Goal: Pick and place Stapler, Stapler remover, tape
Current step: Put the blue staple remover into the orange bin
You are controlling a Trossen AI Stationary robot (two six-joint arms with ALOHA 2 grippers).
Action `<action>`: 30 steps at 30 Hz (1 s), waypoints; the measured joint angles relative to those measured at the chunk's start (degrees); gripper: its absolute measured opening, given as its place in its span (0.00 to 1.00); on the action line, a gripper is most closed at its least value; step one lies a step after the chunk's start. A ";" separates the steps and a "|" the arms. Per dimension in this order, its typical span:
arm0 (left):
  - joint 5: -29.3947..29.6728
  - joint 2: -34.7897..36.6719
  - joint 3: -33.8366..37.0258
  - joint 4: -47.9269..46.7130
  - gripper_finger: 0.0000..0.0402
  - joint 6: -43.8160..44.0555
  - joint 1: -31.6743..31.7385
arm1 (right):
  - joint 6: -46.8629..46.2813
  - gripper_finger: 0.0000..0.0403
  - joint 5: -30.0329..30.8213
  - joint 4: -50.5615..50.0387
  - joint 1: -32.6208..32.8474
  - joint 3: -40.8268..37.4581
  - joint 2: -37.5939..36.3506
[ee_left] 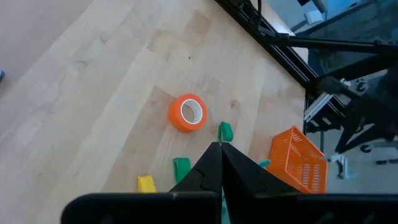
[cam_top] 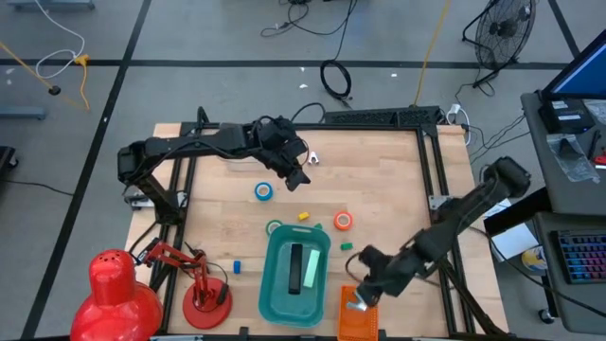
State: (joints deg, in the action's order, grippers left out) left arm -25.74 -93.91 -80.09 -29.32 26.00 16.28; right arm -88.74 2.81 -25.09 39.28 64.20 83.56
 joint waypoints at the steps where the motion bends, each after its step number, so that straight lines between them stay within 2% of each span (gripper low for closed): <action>1: 0.86 0.00 0.00 0.09 0.01 0.90 -0.61 | 1.13 0.00 0.03 -0.32 0.60 0.67 1.02; 12: 9.60 -0.02 0.00 3.40 0.01 11.39 -12.02 | 2.64 0.00 3.17 -9.22 5.59 1.34 8.19; 21: 14.35 -0.03 0.00 7.41 0.01 16.98 -19.58 | 4.82 0.00 3.10 -5.05 3.03 1.29 12.99; 27: 17.82 -0.04 0.02 8.36 0.01 18.65 -22.97 | 4.32 0.00 3.10 -5.33 3.05 1.29 12.74; 30: 19.24 -0.04 0.02 9.60 0.01 18.99 -24.10 | 4.61 0.04 3.12 -4.56 3.05 1.29 11.48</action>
State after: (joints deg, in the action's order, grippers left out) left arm -6.50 -93.95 -80.07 -19.72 45.00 -7.82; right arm -84.14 5.93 -29.65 42.33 65.49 95.04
